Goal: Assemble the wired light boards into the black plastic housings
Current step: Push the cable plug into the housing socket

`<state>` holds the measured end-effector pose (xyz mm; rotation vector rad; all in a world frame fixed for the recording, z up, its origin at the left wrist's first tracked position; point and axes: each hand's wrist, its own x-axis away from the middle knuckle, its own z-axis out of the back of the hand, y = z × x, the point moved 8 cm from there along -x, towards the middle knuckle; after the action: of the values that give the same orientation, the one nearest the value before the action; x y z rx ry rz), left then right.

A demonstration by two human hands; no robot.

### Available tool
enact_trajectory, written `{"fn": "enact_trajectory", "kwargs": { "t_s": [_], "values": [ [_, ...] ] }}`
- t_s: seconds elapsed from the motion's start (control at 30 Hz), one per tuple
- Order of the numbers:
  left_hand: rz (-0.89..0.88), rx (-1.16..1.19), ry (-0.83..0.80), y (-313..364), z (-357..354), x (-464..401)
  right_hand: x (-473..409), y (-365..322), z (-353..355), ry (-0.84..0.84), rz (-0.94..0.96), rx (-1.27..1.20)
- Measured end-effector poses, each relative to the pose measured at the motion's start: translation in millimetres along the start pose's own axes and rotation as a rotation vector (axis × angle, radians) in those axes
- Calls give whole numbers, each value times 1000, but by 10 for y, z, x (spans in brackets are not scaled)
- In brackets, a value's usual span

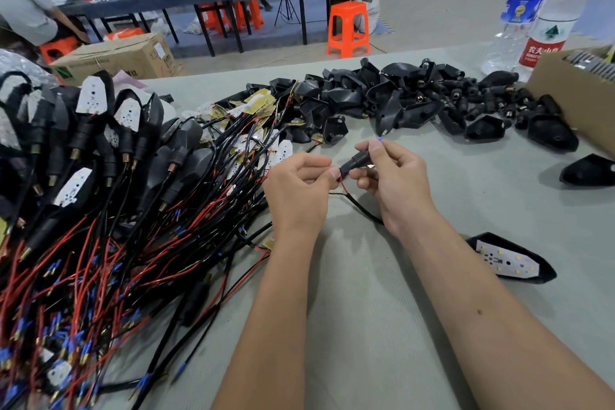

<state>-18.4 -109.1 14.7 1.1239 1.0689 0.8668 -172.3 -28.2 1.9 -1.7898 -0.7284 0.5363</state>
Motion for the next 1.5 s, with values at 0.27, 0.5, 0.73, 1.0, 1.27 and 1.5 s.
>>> {"fn": "enact_trajectory", "kwargs": {
  "t_s": [0.27, 0.5, 0.73, 1.0, 1.27, 1.5],
  "values": [
    [204, 318, 45, -112, -20, 12, -2, -52, 106, 79, -4, -87],
    [90, 122, 8, -21, -9, -17, -4, -132, 77, 64, 26, -140],
    [-164, -193, -13, 188, 4, 10, -23, -112, 87, 74, 17, -94],
    [-183, -171, -20, 173, -3, 0, 10, -91, -59, -80, -88, -157],
    [80, 54, -56, -12, -81, 26, -42, -98, 67, 31, -88, -295],
    [-34, -49, -127, 87, -137, 44, -13, -118, -10, -79, -101, -169]
  ]
}}
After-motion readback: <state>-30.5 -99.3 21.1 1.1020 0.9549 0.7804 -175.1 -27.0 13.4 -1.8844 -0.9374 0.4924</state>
